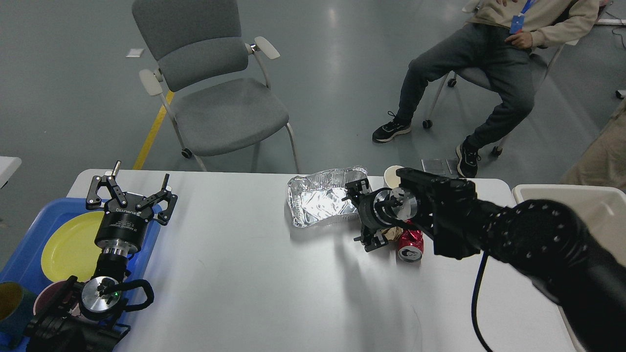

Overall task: Tidy desktop
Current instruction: 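Swing the right gripper over to the aluminium foil tray, then grasp the edge of the foil tray with the right gripper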

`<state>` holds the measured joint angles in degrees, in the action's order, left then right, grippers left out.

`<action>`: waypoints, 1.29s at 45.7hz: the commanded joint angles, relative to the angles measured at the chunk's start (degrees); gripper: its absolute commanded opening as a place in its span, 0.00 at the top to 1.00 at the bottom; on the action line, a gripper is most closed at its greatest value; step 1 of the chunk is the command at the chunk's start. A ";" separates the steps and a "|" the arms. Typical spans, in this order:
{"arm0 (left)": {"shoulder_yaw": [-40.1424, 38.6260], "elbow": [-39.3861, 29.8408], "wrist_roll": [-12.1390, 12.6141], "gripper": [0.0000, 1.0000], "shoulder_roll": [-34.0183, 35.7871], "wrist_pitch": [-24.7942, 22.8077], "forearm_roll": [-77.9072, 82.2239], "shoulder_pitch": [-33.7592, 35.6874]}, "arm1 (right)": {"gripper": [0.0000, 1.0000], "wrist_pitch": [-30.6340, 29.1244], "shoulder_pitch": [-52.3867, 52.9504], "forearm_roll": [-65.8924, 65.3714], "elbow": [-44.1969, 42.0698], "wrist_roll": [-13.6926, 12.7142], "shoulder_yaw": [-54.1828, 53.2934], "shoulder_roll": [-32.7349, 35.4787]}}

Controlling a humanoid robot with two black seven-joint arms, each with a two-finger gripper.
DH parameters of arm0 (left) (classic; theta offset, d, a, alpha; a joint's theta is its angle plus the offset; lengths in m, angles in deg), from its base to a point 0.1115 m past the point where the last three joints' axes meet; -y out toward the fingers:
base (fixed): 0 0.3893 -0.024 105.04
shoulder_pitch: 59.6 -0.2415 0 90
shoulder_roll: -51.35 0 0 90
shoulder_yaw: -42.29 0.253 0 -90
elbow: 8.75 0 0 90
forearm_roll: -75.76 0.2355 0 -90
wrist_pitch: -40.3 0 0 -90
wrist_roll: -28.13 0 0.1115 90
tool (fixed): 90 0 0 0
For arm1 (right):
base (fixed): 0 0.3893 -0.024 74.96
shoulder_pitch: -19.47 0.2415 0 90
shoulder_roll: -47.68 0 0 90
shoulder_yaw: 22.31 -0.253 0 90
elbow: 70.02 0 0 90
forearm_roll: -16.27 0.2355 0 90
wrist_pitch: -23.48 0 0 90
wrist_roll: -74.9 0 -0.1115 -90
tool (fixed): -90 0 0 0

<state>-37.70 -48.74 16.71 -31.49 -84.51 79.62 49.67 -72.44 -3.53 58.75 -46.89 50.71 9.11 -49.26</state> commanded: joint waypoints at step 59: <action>0.01 0.00 0.00 0.04 -0.04 0.01 0.00 -0.02 | 0.47 0.12 -6.79 -2.49 -8.28 8.55 -2.85 -3.17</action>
<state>-37.69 -48.74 16.71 -31.50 -84.51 79.63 49.65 -72.40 -10.19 56.26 -55.17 58.77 6.27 -52.44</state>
